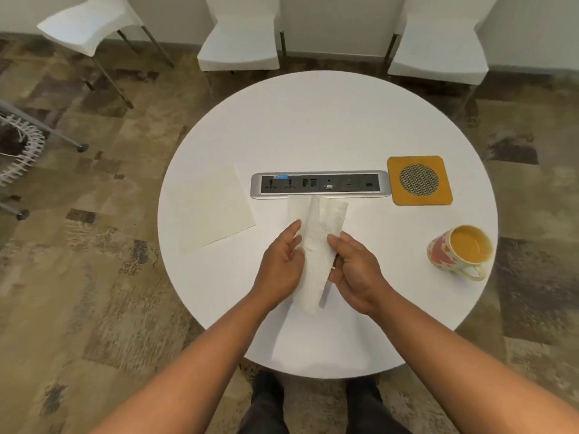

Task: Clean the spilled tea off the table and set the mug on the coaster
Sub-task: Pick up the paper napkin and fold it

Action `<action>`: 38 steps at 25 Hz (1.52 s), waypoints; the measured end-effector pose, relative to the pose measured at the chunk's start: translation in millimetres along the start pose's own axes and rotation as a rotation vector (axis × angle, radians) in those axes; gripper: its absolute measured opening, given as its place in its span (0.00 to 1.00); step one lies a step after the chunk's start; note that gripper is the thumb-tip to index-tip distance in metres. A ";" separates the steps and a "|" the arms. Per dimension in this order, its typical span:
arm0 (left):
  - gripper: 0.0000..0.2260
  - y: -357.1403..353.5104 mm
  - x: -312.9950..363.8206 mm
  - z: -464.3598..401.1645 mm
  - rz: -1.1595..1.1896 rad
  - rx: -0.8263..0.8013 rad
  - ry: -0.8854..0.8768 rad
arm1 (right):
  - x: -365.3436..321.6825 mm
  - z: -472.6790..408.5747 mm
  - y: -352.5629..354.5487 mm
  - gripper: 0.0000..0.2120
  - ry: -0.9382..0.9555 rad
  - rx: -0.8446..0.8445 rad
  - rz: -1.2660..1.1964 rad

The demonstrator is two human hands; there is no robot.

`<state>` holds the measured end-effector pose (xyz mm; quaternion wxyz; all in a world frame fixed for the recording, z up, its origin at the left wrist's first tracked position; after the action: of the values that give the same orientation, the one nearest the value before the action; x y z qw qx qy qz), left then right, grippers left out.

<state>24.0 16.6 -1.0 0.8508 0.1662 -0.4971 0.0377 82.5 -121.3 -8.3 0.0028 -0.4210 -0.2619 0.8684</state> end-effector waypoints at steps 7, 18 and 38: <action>0.28 17.4 3.3 -4.1 0.223 0.171 0.118 | -35.2 9.7 0.5 0.13 0.034 -0.036 -0.079; 0.04 34.3 -17.6 -22.3 0.458 0.094 0.282 | -56.0 -0.8 29.5 0.12 0.041 0.055 -0.138; 0.11 -25.9 61.4 21.3 -0.994 0.111 -0.237 | -3.8 7.1 13.0 0.13 -0.096 0.069 -0.226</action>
<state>43.1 -20.8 55.0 0.6935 0.4304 -0.4484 -0.3644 82.5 -136.6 -7.8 0.1028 -0.3466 -0.2775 0.8901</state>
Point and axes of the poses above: each hand's wrist, its own z-axis away from the middle knuckle, its own y-axis out of the back of the hand, x = y × z, the point moved 4 cm from there along -z, towards the middle knuckle, and after that the axes turned 5 degrees about y, right-handed, at the moved point
